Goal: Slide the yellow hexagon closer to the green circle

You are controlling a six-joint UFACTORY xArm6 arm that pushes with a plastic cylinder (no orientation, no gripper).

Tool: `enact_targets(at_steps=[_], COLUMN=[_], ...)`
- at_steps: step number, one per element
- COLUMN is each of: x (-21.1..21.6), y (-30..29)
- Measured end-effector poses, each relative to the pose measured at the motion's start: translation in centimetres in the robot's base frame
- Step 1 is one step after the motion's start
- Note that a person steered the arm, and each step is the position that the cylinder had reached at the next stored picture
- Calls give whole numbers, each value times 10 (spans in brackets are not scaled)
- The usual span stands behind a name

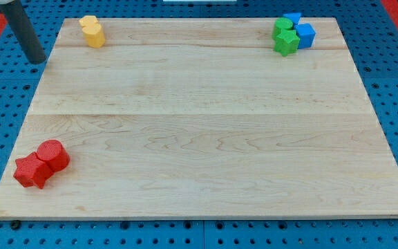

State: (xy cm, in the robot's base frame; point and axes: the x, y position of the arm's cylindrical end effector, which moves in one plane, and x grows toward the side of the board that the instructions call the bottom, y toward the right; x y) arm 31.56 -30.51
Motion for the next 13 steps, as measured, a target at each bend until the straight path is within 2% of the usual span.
enact_targets(at_steps=[2, 3, 6, 9, 12, 13], x=[-88, -98, -98, -123, -98, -96], y=[1, 5, 85, 94, 169, 147])
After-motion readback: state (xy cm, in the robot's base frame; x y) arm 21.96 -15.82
